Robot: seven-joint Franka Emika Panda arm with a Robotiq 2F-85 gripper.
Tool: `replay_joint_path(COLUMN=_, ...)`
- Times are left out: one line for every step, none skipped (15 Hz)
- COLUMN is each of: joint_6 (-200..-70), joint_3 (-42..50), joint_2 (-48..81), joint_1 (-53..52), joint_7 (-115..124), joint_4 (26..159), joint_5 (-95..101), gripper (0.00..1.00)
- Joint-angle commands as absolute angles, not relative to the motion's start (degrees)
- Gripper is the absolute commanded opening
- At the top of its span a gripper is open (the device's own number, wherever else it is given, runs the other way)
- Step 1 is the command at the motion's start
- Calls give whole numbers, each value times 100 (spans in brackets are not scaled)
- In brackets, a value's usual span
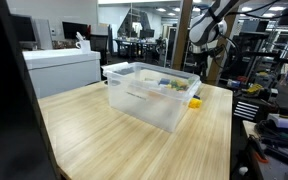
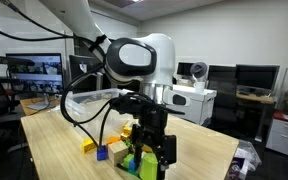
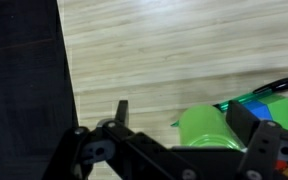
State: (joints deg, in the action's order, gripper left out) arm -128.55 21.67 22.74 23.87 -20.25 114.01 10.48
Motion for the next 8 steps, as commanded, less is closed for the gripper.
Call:
replay_joint_path(joint_6=-12577, joint_3=1857, joint_2=2332, joint_1=2460, joint_7=-2127, joint_4=11199, joint_5=890, gripper=100)
replay_joint_path(joint_6=-12538, joint_3=1763, joint_2=2334, joint_1=2465, joint_7=-2220, joint_4=11147, joint_5=827, gripper=100)
replay_joint_path(joint_6=-12495, joint_3=1672, joint_2=2336, joint_1=2468, joint_7=-2288, joint_4=11074, joint_5=745, gripper=100)
replay_joint_path(joint_6=-12412, joint_3=1587, joint_2=2327, joint_1=2475, joint_7=-2361, joint_4=11001, joint_5=669, gripper=100)
replay_joint_path(joint_6=-12269, joint_3=1462, joint_2=2290, joint_1=2492, joint_7=-2566, joint_4=10924, joint_5=567, gripper=100)
replay_joint_path(joint_6=-12150, joint_3=1378, joint_2=2281, joint_1=2527, joint_7=-2795, joint_4=10850, joint_5=487, gripper=100)
replay_joint_path(joint_6=-11903, joint_3=1269, joint_2=2273, joint_1=2582, joint_7=-3204, joint_4=10738, joint_5=354, gripper=100)
replay_joint_path(joint_6=-11720, joint_3=1225, joint_2=2287, joint_1=2616, joint_7=-3437, joint_4=10682, joint_5=244, gripper=100)
